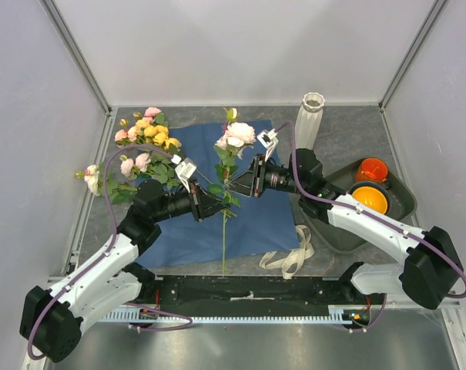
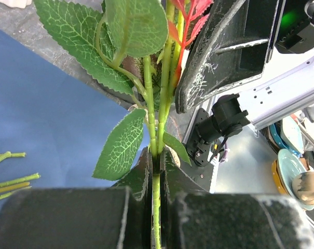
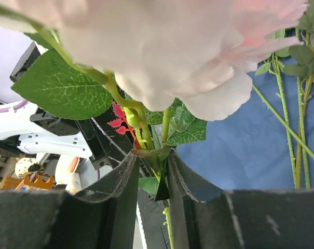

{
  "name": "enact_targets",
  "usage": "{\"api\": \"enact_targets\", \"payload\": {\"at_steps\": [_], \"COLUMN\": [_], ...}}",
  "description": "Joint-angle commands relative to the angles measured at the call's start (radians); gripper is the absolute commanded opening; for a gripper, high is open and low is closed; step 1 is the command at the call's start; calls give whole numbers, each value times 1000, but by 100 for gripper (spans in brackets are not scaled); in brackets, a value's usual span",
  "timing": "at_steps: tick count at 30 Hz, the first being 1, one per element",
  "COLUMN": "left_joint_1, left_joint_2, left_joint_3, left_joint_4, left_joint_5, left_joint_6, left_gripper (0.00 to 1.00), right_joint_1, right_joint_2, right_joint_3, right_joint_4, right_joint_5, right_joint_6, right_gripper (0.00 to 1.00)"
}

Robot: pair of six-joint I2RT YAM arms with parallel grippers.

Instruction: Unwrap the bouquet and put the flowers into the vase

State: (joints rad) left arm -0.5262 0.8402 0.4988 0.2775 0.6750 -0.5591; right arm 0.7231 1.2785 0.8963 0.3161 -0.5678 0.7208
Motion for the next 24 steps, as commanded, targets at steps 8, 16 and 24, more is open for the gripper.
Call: {"api": "enact_targets", "payload": {"at_steps": [8, 16, 24], "left_joint_1": [-17, -17, -17], "left_joint_2": [11, -41, -157], "left_joint_3": [64, 171, 334], "left_joint_4": [-20, -225, -565], "left_joint_5": [-2, -113, -361], "left_joint_6": [41, 57, 185], "left_gripper": [2, 52, 78], "right_joint_1": [6, -4, -47], "right_joint_2": [25, 7, -62], "right_joint_3": [-33, 56, 185], "right_joint_4": [55, -121, -325], "right_joint_5": [34, 164, 334], "right_joint_6": [34, -87, -256], "right_gripper": [5, 0, 0]}}
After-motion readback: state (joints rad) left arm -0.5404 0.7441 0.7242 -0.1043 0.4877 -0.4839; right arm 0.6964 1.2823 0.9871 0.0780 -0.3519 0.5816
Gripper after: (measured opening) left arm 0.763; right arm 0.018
